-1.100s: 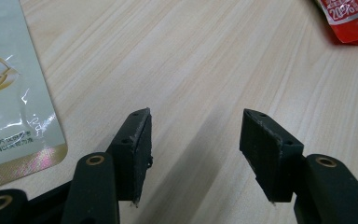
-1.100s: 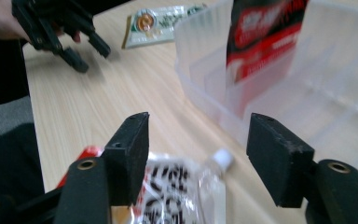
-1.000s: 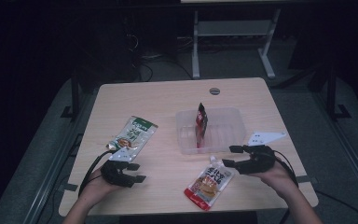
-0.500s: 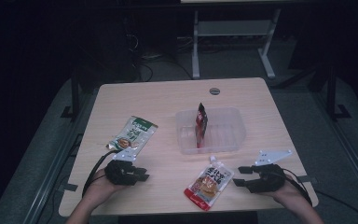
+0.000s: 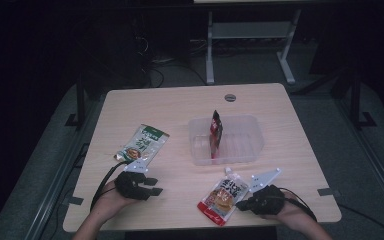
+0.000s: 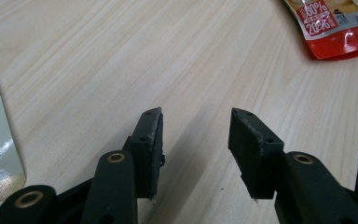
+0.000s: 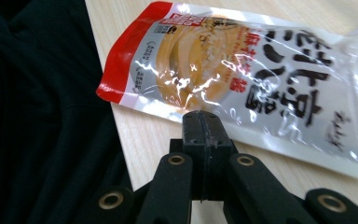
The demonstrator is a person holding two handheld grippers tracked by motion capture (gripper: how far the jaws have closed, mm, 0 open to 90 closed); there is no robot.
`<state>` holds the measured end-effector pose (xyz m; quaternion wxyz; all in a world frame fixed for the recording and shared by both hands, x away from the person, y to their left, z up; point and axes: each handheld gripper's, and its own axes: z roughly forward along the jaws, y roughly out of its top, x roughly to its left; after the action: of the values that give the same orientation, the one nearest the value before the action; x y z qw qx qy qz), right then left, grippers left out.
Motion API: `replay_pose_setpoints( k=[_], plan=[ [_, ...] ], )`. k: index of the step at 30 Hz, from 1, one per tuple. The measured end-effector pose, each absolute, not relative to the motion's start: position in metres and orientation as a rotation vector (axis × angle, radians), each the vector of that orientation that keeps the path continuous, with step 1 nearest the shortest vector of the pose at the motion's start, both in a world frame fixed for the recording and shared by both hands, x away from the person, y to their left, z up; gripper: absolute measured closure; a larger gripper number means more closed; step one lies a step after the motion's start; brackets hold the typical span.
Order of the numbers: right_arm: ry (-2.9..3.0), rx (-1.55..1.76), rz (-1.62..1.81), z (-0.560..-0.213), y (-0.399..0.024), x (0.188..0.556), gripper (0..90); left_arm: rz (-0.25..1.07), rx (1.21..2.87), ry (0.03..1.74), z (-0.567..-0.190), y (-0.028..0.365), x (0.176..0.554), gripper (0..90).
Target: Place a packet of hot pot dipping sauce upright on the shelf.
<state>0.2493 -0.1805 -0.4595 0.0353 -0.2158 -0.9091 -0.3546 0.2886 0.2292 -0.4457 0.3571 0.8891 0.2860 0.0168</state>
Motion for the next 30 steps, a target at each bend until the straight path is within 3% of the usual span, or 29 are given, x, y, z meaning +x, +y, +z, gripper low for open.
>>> replay_pose_setpoints(
  k=[30],
  plan=[
    [-2.917,-0.429,-1.085,-0.462,-0.082,0.265,89.9,0.035,2.296,0.719,-0.441,0.228,0.285,57.5]
  ],
)
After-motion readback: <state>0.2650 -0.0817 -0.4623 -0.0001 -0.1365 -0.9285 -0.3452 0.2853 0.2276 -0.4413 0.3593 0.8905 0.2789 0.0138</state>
